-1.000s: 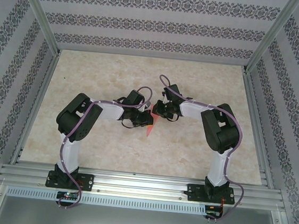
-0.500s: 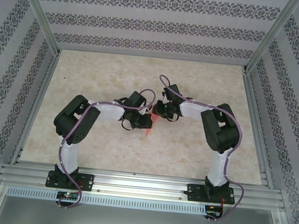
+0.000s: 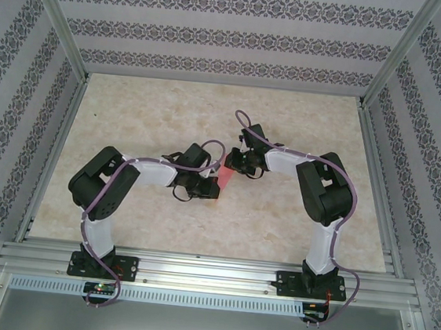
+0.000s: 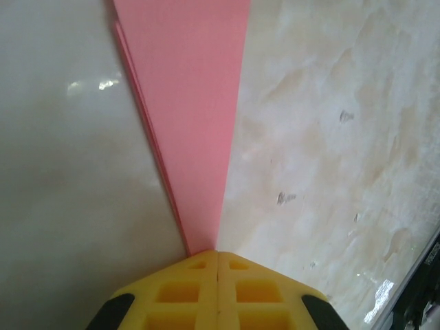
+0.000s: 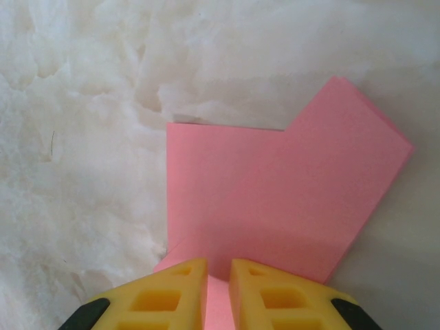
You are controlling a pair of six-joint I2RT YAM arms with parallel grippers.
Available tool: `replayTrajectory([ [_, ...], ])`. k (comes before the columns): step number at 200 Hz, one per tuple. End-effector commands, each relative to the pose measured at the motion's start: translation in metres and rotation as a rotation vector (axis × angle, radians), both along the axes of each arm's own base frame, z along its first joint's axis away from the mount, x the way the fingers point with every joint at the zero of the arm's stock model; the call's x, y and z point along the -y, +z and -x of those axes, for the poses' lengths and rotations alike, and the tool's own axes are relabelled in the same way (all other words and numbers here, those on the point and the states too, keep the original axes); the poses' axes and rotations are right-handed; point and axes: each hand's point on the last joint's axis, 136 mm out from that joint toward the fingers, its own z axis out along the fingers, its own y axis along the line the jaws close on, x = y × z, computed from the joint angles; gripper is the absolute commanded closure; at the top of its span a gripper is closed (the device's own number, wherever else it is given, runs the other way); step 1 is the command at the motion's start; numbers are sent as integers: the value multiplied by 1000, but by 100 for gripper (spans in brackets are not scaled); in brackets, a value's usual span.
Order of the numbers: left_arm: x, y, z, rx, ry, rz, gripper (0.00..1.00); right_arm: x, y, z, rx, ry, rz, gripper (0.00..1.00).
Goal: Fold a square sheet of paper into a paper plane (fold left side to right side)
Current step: Fold the wing for the fifth time at the center of the table.
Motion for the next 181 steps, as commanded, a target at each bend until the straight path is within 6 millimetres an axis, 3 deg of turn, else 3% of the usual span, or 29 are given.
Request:
replayTrajectory([
  [1, -10, -16, 48, -146, -49, -60, 98, 17, -34, 10, -72, -24, 90, 81],
  [57, -13, -8, 55, -130, -45, -57, 98, 11, -23, 4, -40, -14, 52, 81],
  [86, -9, 29, 39, -41, -44, 1, 99, 9, 10, -9, 26, -6, 24, 75],
  [119, -14, 70, 13, 53, 10, 44, 97, 20, 60, -18, 127, -13, 45, 65],
  [147, -37, 88, -12, 187, 135, -31, 93, 37, 85, -11, 176, -45, 123, 58],
  [165, -64, 97, -26, 289, 262, -119, 82, 50, 86, 1, 176, -67, 202, 53],
  [181, -84, 107, -35, 368, 356, -174, 79, 47, 85, 12, 175, -65, 237, 45],
])
